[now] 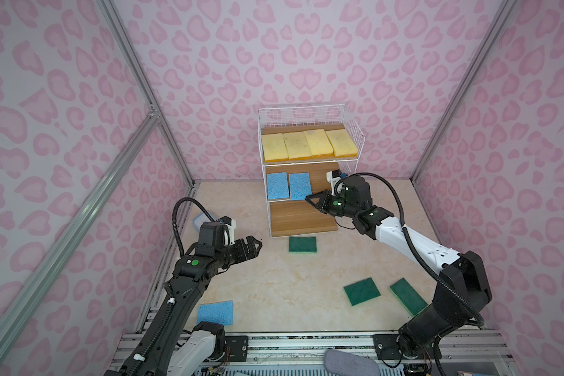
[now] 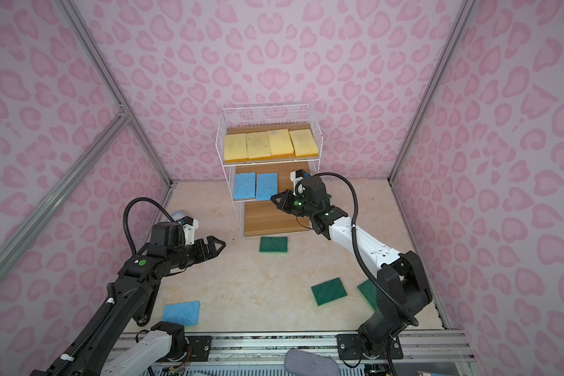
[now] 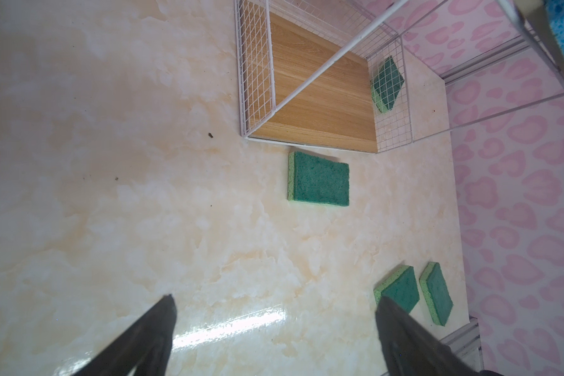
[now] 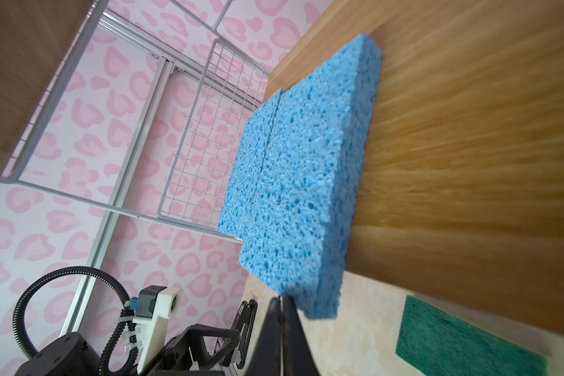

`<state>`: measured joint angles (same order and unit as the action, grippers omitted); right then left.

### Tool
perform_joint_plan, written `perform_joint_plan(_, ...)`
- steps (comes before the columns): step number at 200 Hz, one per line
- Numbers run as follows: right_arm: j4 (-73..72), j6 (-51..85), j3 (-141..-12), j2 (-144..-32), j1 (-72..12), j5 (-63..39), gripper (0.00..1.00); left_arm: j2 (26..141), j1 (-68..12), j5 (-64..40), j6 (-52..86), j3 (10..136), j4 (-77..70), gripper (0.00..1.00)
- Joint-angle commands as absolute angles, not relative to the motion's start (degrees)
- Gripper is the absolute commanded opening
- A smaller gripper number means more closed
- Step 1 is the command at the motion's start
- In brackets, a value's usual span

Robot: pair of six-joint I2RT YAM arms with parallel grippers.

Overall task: Arrange cleaning sponges on a shelf
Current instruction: Move the cleaning sponge to the shelf.

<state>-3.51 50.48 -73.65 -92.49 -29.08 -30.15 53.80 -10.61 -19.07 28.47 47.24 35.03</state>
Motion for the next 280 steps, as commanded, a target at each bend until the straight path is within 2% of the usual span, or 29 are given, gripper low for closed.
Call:
perform_joint_plan(1,-4.48,50.54,-74.30,-93.38,-28.49,-30.28,0.00,53.89,-10.49,-18.90,27.77,47.52,34.54,0.97)
perform_joint_plan(38,-4.71,50.67,-75.67,-94.66,-27.78,-30.93,0.06,54.23,-10.50,-18.90,27.76,47.63,34.46,0.97)
perform_joint_plan(131,-6.16,52.03,-77.86,-97.03,-27.98,-32.09,0.10,53.81,-10.53,-18.46,28.12,47.13,34.43,0.97)
perform_joint_plan(162,-6.21,52.05,-77.36,-96.15,-28.12,-32.34,0.22,53.79,-10.50,-18.15,28.42,46.50,34.74,0.99)
perform_joint_plan(189,-2.75,49.56,-77.20,-93.67,-28.82,-31.05,0.43,53.57,-10.30,-12.93,30.13,46.12,37.38,0.98)
perform_joint_plan(200,-1.39,48.19,-76.51,-92.05,-29.13,-30.37,0.48,52.99,-10.30,-9.63,30.95,46.19,38.89,0.98)
perform_joint_plan(222,0.15,46.56,-73.58,-88.39,-29.70,-29.38,0.53,52.42,-10.34,-3.45,34.51,46.81,43.37,0.97)
perform_joint_plan(262,2.68,44.45,-65.22,-81.16,-30.79,-27.91,0.59,49.79,-10.39,-4.52,38.13,42.67,47.28,0.98)
perform_joint_plan(269,3.78,43.78,-63.97,-79.93,-31.07,-27.35,0.60,47.85,-10.56,-3.49,39.28,40.92,47.17,1.00)
perform_joint_plan(280,6.28,42.27,-62.77,-78.40,-31.74,-25.80,0.62,44.31,-11.57,-1.37,41.85,38.35,46.78,0.95)
